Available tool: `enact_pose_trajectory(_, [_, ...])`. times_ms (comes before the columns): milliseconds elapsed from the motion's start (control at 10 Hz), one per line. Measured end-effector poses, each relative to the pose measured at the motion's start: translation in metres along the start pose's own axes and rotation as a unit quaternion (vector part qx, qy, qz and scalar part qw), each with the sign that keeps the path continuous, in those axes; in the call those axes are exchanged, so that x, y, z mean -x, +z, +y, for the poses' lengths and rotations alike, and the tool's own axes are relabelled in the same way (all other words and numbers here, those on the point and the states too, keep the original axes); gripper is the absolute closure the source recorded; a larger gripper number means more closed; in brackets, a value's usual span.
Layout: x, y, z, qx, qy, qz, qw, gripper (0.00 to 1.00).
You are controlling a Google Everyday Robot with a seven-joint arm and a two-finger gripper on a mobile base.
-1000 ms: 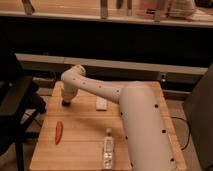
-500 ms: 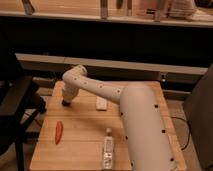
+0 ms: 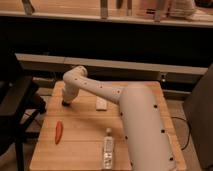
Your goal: Push the eraser across the table
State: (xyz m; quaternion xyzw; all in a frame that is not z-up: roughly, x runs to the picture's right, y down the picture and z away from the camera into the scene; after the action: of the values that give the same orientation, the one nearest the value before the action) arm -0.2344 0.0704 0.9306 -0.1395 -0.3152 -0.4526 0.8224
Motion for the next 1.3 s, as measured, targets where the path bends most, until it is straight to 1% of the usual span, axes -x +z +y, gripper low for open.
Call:
enact_pose_trajectory(500, [-0.0015,0.0033,0.0035,-0.002,-0.008,-0.009,0.9999,1.00])
enact_pose_trajectory(1300, [-0.0051,0.0060,0.0097,-0.008,-0.022,-0.029,0.9993,1.00])
